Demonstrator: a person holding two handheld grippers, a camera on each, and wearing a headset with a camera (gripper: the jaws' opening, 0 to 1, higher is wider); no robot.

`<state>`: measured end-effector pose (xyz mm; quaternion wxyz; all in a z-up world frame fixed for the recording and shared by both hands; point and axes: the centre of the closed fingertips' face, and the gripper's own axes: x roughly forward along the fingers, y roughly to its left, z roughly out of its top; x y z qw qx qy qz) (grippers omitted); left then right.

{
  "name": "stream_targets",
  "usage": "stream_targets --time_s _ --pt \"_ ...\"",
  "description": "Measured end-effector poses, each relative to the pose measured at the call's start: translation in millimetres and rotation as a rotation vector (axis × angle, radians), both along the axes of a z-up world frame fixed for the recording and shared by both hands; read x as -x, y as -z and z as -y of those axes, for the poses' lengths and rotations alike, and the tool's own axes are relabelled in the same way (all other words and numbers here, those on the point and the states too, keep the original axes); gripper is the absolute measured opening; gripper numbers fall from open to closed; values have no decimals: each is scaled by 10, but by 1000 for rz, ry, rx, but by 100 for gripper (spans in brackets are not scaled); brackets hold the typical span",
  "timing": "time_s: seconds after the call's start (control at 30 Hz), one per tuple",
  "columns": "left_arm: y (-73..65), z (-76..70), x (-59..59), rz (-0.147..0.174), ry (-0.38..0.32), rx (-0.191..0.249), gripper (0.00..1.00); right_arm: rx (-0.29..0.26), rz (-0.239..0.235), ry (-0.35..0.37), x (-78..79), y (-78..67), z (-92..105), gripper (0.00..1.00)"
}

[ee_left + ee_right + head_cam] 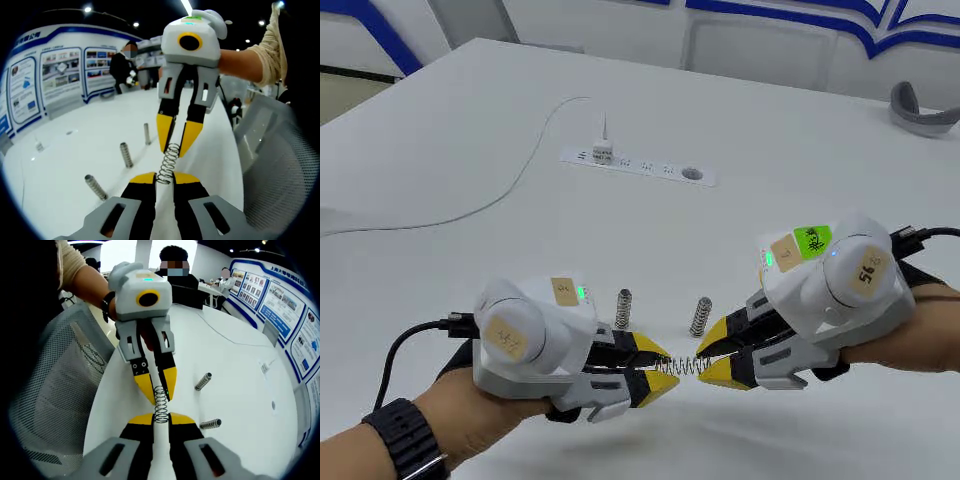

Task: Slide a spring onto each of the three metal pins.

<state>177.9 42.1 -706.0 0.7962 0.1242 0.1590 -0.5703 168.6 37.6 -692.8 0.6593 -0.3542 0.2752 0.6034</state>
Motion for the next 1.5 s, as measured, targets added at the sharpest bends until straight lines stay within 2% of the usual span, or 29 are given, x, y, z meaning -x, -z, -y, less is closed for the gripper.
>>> stream_targets --time_s 0.4,0.67,1.0,1.5 --pt "10 6 8 -1 2 -5 12 -60 15 -17 19 -214 -161 12" --pt "6 30 30 -1 8 -6 12 -91 21 -31 38 -289 -280 12" --pt "-2 66 50 -5 12 -1 11 -110 26 -30 41 -304 -361 12" --pt "-16 67 37 -5 3 12 11 -123 6 14 22 -270 -337 14"
